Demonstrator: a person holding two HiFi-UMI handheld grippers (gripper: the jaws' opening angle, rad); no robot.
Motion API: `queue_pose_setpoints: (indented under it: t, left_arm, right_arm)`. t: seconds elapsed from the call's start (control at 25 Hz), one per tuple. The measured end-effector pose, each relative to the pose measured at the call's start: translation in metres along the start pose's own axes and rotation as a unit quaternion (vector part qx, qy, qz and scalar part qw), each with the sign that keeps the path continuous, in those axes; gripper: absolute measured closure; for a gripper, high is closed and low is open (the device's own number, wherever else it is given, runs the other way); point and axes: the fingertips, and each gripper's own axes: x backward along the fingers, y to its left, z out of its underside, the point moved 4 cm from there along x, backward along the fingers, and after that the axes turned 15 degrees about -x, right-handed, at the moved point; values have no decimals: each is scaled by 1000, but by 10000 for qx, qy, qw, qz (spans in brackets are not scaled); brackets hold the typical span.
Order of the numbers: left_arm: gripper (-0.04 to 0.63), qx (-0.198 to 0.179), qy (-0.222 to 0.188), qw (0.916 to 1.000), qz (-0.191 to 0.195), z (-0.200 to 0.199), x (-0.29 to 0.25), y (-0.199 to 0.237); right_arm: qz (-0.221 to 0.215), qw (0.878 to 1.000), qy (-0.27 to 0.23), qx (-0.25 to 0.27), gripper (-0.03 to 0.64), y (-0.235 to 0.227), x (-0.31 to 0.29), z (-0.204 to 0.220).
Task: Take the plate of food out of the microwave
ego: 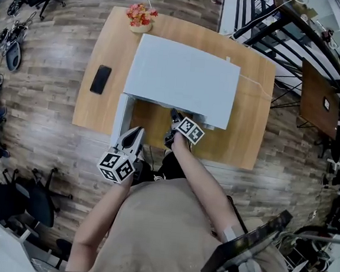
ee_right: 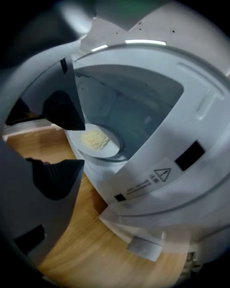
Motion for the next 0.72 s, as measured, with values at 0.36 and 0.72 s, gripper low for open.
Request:
queue_pose_setpoints:
  t: [0.36,0.72]
  left_arm:
    - [589,-31,76,9999,-96,6,-6,-8]
    - [589,-12,210,9997,-101,20,-1,-18]
  right_arm:
    - [-2,9947,-247,-1000,431,-15,-43,6]
    - [-175,9860,-54,-1657,449,-27,-54,15]
